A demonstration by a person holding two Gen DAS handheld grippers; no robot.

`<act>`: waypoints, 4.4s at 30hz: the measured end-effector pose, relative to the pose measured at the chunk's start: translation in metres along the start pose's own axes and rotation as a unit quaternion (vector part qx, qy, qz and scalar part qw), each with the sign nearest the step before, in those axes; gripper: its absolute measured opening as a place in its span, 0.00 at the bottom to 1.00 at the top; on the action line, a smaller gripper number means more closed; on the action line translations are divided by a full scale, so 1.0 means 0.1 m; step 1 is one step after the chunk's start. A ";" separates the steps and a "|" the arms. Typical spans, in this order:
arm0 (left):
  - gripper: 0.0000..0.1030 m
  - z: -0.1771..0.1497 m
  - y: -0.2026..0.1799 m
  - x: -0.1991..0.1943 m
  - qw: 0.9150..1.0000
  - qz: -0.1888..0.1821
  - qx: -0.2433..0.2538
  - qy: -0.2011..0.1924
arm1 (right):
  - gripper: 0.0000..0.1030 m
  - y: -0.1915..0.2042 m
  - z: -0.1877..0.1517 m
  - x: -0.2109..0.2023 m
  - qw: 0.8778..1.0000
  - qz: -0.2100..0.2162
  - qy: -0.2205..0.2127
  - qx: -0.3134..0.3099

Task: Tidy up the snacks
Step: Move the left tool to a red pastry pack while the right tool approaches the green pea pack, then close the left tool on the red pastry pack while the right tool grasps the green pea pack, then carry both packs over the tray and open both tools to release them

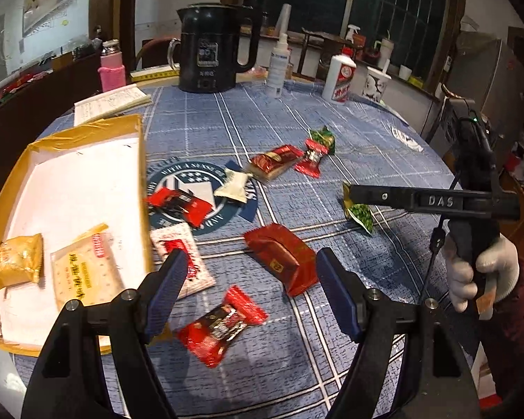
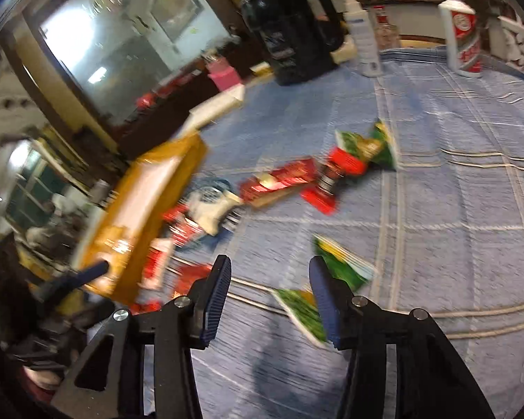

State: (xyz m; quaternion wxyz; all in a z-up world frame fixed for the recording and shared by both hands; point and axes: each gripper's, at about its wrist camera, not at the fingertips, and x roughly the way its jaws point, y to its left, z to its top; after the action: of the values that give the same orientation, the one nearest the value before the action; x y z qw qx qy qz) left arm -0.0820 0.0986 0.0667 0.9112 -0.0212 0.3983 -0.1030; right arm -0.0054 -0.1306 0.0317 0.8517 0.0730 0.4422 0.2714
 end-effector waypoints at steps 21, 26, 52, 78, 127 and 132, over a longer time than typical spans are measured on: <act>0.74 0.09 -0.28 0.70 0.997 0.027 0.009 0.072 | 0.58 0.06 -0.19 0.22 0.998 -0.056 -0.027 0.026; 0.71 0.08 -0.28 0.83 0.996 0.030 0.009 0.086 | 0.56 0.08 -0.19 0.24 0.997 -0.065 -0.033 0.016; 0.27 -0.17 -0.03 -0.30 0.995 0.003 -0.074 -0.059 | 0.44 -0.06 -0.22 0.17 0.995 -0.054 -0.062 0.048; 0.27 0.13 1.59 -1.81 0.973 0.016 -0.101 -0.207 | 0.43 1.69 0.70 -1.73 0.970 -0.059 -0.233 -0.039; 0.58 -0.39 1.57 -1.17 0.964 -0.059 -0.228 -0.127 | 0.59 1.04 0.63 0.73 0.998 -0.012 -0.024 0.059; 0.61 -0.45 1.32 -1.17 0.963 -0.028 -0.234 -0.130 | 0.59 0.72 0.48 0.75 0.996 0.020 -0.018 0.083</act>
State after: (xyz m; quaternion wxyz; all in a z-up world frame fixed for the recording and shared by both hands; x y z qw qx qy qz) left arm -0.1702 0.2534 0.1047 0.9215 -0.2581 0.2887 -0.0284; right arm 0.0389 -0.0245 0.0331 0.8451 0.1567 0.4463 0.2492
